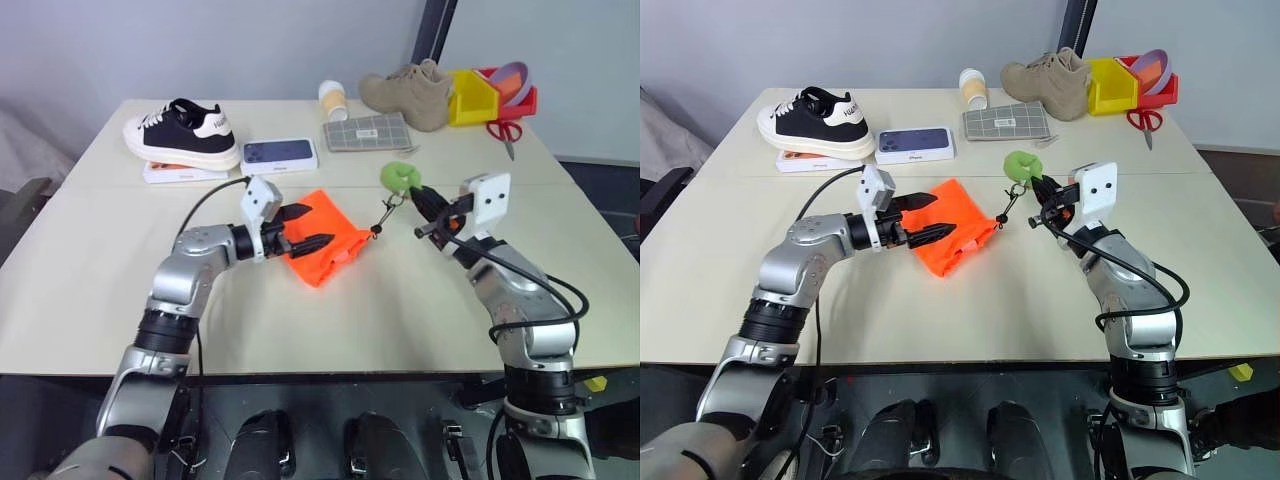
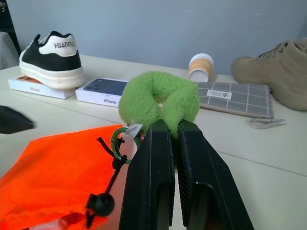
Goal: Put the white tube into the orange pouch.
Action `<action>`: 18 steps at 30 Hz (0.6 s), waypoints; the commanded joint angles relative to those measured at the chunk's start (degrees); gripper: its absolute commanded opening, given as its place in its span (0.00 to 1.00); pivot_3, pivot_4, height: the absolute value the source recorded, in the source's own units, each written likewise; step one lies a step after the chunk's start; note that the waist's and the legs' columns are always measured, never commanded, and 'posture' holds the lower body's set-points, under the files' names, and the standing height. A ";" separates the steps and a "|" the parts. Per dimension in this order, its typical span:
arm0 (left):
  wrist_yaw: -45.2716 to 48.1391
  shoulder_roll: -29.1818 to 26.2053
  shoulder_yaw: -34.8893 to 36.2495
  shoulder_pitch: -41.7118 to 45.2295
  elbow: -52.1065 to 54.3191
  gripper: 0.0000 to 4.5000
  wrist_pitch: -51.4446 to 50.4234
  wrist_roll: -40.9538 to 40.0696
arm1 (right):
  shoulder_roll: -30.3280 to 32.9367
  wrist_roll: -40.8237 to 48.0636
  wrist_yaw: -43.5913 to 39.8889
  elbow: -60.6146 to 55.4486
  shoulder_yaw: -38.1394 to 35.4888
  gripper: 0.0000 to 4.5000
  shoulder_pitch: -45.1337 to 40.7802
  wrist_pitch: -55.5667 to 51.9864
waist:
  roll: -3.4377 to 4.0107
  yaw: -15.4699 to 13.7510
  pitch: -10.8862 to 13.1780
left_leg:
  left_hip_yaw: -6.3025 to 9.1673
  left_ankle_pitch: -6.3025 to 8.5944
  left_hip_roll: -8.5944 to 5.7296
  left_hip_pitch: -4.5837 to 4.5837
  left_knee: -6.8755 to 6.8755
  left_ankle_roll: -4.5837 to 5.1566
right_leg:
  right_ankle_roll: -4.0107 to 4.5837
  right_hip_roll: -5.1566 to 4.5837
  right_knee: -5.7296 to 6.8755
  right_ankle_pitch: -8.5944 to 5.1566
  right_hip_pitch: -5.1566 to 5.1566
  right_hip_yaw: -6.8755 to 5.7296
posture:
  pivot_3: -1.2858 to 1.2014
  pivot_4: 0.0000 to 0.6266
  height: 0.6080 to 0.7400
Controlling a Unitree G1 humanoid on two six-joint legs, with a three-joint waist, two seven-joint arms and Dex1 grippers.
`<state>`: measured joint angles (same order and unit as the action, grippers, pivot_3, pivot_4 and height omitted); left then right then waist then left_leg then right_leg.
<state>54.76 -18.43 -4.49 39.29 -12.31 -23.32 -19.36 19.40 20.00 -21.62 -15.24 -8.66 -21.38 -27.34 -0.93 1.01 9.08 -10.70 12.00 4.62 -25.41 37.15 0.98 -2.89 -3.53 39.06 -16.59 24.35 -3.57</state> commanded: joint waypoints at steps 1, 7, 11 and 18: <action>2.02 1.53 -1.23 3.00 -3.11 1.00 2.82 0.25 | 0.38 0.79 -0.08 -2.83 -0.22 0.00 -0.12 0.24 | 0.00 0.01 0.00 | 0.00 0.00 0.00 0.00 0.00 0.00 | 0.00 0.00 0.00 0.00 0.00 0.00 | 0.52 0.24 1.00; 2.56 4.86 -2.33 5.63 -10.01 1.00 6.02 1.76 | 0.28 1.65 -1.74 -4.69 0.85 0.00 0.69 1.14 | 0.00 0.07 0.00 | 0.01 0.04 0.00 0.00 -0.01 0.07 | 0.00 0.04 0.00 0.00 0.01 0.00 | 0.52 0.24 1.00; 1.33 6.56 -1.95 6.34 -12.81 1.00 7.97 2.79 | -0.05 4.64 -3.58 -8.52 1.59 0.00 1.08 0.36 | -0.01 0.06 0.00 | 0.03 0.06 0.00 -0.01 -0.01 0.12 | 0.00 0.03 0.00 0.00 0.01 0.00 | 0.52 0.24 1.00; 0.10 6.52 -0.79 4.09 -10.49 1.00 8.03 1.90 | -0.54 7.39 -3.92 -11.52 2.88 0.00 0.86 -1.09 | -0.01 0.07 0.01 | 0.06 0.10 0.01 -0.02 -0.01 0.17 | 0.00 0.01 -0.01 0.00 0.01 0.00 | 0.52 0.24 1.00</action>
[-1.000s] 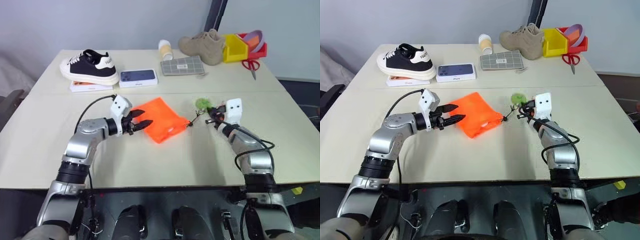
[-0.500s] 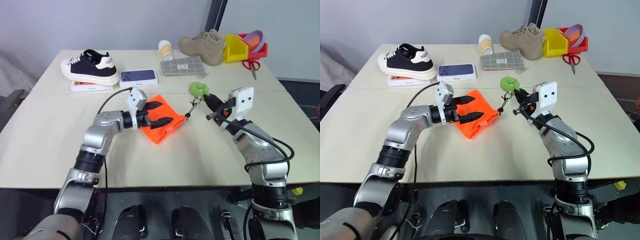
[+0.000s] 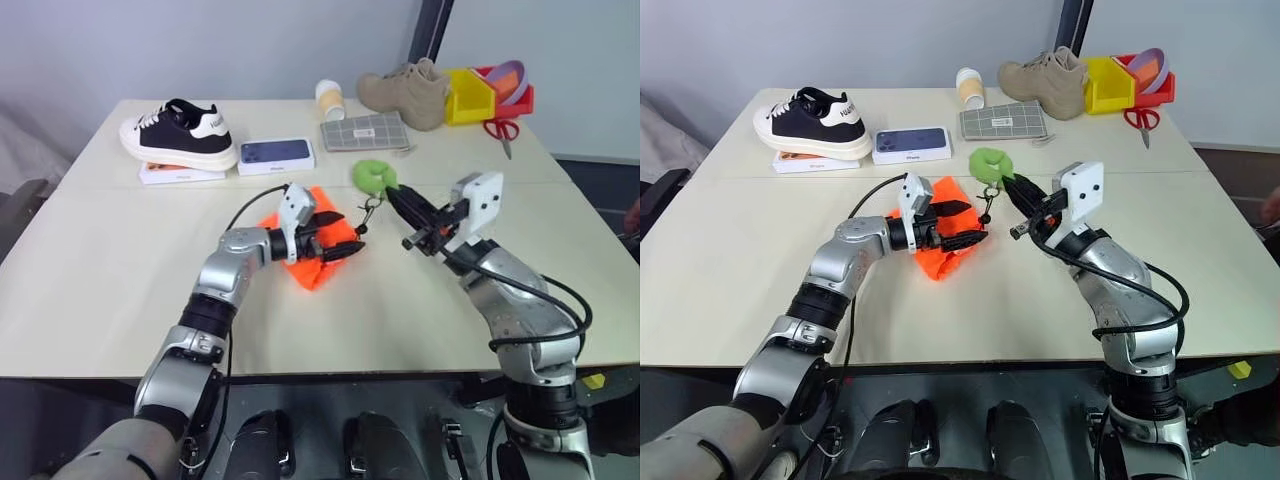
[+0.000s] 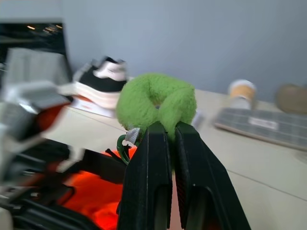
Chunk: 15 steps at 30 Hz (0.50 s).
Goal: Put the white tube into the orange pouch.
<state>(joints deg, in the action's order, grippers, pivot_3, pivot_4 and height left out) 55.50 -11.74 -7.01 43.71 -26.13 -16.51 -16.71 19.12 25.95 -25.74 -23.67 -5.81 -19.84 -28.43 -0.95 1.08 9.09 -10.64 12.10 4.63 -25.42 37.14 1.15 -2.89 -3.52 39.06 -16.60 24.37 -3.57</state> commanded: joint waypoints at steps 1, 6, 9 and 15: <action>-1.29 -0.10 2.08 -1.08 4.58 1.00 1.17 -1.08 | -0.33 1.50 0.39 -3.10 0.25 0.00 -0.88 -0.09 | 0.00 0.00 0.00 | 0.00 0.00 0.00 0.00 0.00 0.00 | 0.00 -0.01 0.00 0.00 0.00 0.00 | 0.52 0.24 1.00; -5.47 -0.27 2.29 -6.94 13.65 1.00 4.50 0.63 | -0.95 0.54 1.90 -1.69 1.29 0.00 -1.81 -0.30 | 0.00 0.04 0.00 | 0.01 0.00 0.00 0.00 -0.01 0.00 | 0.01 -0.03 -0.01 0.00 0.00 0.00 | 0.52 0.24 1.00; -9.89 -0.30 0.71 -10.52 18.55 1.00 9.40 4.91 | -1.49 -0.25 2.97 -0.54 1.65 0.00 -2.19 -0.17 | 0.00 0.01 0.00 | 0.01 0.00 0.00 -0.01 0.00 0.00 | 0.01 -0.03 -0.01 0.00 -0.01 0.00 | 0.52 0.24 1.00; -21.24 1.71 -5.46 -18.71 25.75 1.00 20.30 17.25 | -3.33 0.44 4.26 1.66 0.58 0.00 -2.76 0.57 | 0.00 -0.28 0.00 | 0.00 0.03 -0.01 -0.01 0.00 0.04 | 0.02 -0.08 -0.03 0.00 -0.02 0.01 | 0.52 0.24 1.00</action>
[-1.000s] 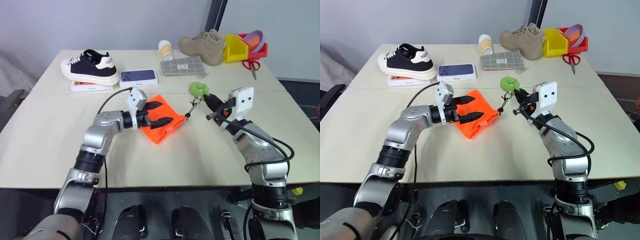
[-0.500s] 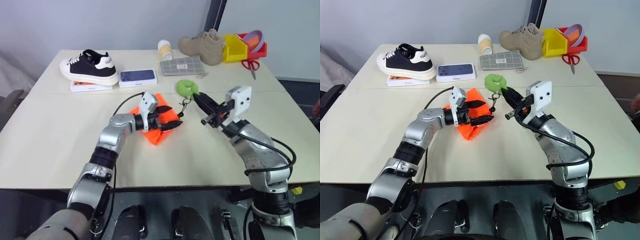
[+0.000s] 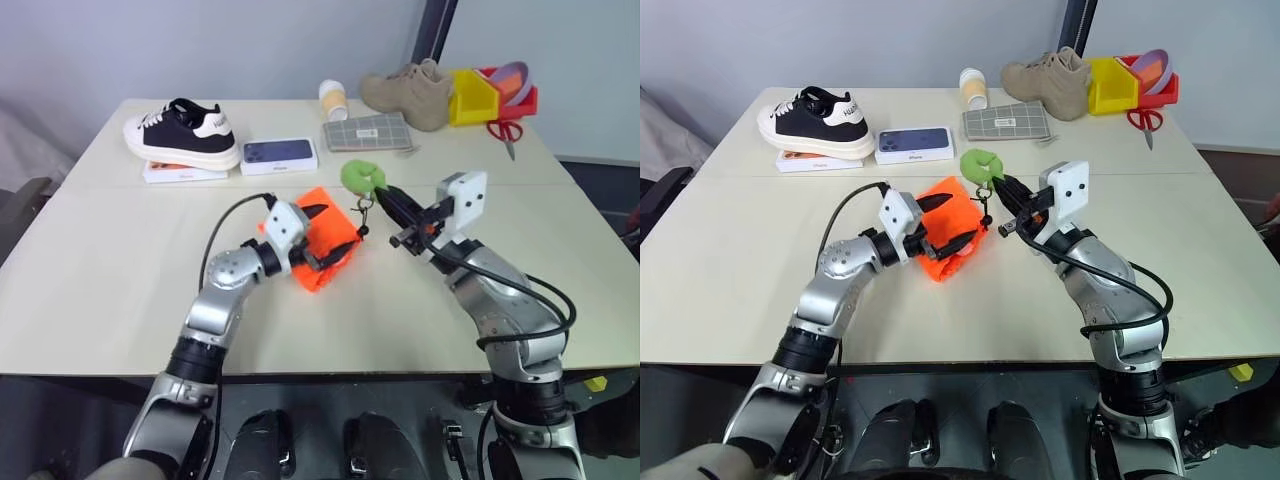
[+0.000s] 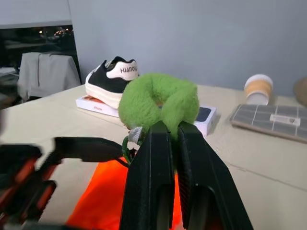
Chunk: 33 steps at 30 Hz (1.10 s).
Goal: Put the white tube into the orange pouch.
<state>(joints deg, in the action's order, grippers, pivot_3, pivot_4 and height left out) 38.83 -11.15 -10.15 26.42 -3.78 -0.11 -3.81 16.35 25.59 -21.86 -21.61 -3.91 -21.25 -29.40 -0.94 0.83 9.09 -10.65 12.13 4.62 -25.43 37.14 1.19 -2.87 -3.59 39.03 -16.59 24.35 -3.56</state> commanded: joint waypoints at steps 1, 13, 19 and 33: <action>-5.87 1.83 -2.39 -1.97 3.71 1.00 3.74 4.62 | -0.57 0.80 0.34 -0.21 -1.38 0.00 -1.31 1.61 | 0.00 -0.06 0.00 | 0.00 0.01 0.00 0.00 0.00 0.01 | 0.00 0.00 -0.01 0.00 0.00 0.00 | 0.52 0.24 1.00; -7.89 0.98 -6.52 -8.22 8.86 1.00 4.08 7.84 | -0.51 6.68 -0.12 -3.59 -3.74 0.00 0.14 -0.42 | 0.01 0.22 0.00 | 0.01 0.01 0.01 0.00 -0.04 0.02 | 0.01 0.01 -0.01 0.00 0.03 -0.01 | 0.52 0.24 1.00; -10.88 0.05 -5.97 -10.29 11.15 1.00 2.68 9.51 | 0.09 9.02 0.80 -5.94 -3.94 0.00 1.88 -2.07 | 0.01 0.10 0.00 | 0.01 0.03 0.02 -0.01 -0.04 0.03 | 0.02 -0.02 -0.05 -0.01 0.02 -0.01 | 0.52 0.24 1.00; -14.37 -1.04 -4.47 -10.56 9.22 1.00 3.13 10.34 | -0.48 9.77 3.98 -6.98 -5.96 0.00 2.94 -1.14 | 0.01 0.10 0.00 | 0.01 0.04 0.02 -0.02 -0.05 0.03 | 0.06 -0.02 -0.06 -0.03 0.04 -0.01 | 0.52 0.24 1.00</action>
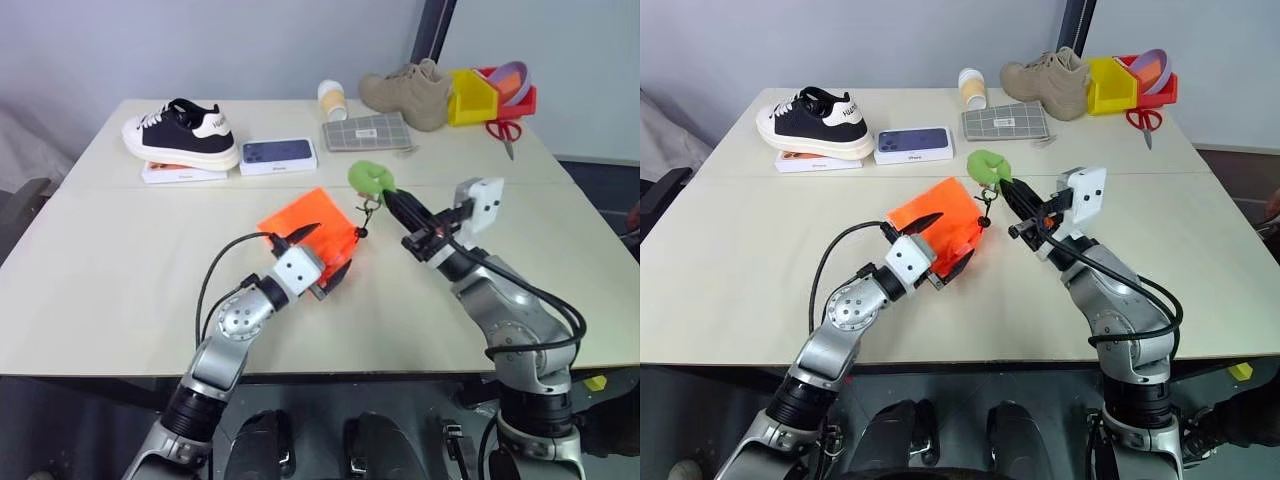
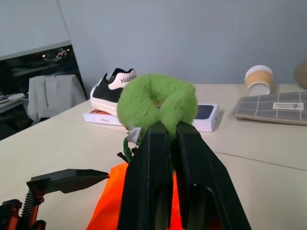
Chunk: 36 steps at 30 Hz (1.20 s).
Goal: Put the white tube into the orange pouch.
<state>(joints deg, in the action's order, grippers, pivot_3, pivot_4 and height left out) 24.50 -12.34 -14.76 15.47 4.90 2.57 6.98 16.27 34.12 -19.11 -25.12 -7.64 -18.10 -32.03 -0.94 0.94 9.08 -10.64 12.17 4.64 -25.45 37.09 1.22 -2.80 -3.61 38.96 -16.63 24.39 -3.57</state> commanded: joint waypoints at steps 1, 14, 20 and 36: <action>0.13 0.14 0.08 0.53 0.32 1.00 0.65 -0.56 | -0.35 1.26 1.51 -3.54 -2.44 0.00 -0.15 1.52 | 0.00 -0.03 0.00 | 0.00 0.00 0.00 0.00 0.00 0.00 | 0.03 0.00 -0.01 -0.01 0.00 0.00 | 0.52 0.24 1.00; -0.43 4.81 -2.09 7.81 -8.28 1.00 6.37 0.55 | -0.29 0.76 2.56 -4.84 -1.99 0.00 1.59 2.05 | 0.00 -0.16 0.00 | 0.00 0.01 0.00 -0.05 -0.03 0.02 | 0.02 0.00 -0.12 -0.01 0.00 -0.02 | 0.52 0.24 1.00; -1.60 8.14 -2.95 11.21 -12.28 1.00 7.60 0.55 | -0.09 0.56 2.69 -4.97 -1.82 0.00 1.56 2.12 | 0.00 -0.11 0.00 | 0.00 0.02 0.00 -0.09 -0.09 0.05 | -0.05 0.04 -0.32 0.03 -0.01 -0.03 | 0.52 0.24 1.00; -3.50 11.10 -3.62 11.16 -14.60 0.48 7.48 1.73 | 0.21 0.42 2.36 -4.25 -0.97 0.00 0.85 2.21 | 0.00 -0.11 0.00 | 0.00 0.08 0.00 -0.15 -0.10 0.14 | -0.07 0.05 -0.53 0.04 -0.06 -0.06 | 0.52 0.24 1.00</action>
<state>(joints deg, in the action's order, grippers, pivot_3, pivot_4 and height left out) 21.63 -1.86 -17.82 26.25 -10.52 9.31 8.32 16.32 34.43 -16.43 -27.10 -8.36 -16.22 -31.48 -0.94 0.83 9.09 -10.64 12.25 4.64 -25.60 36.99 1.36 -2.87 -3.57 38.43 -16.59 24.32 -3.63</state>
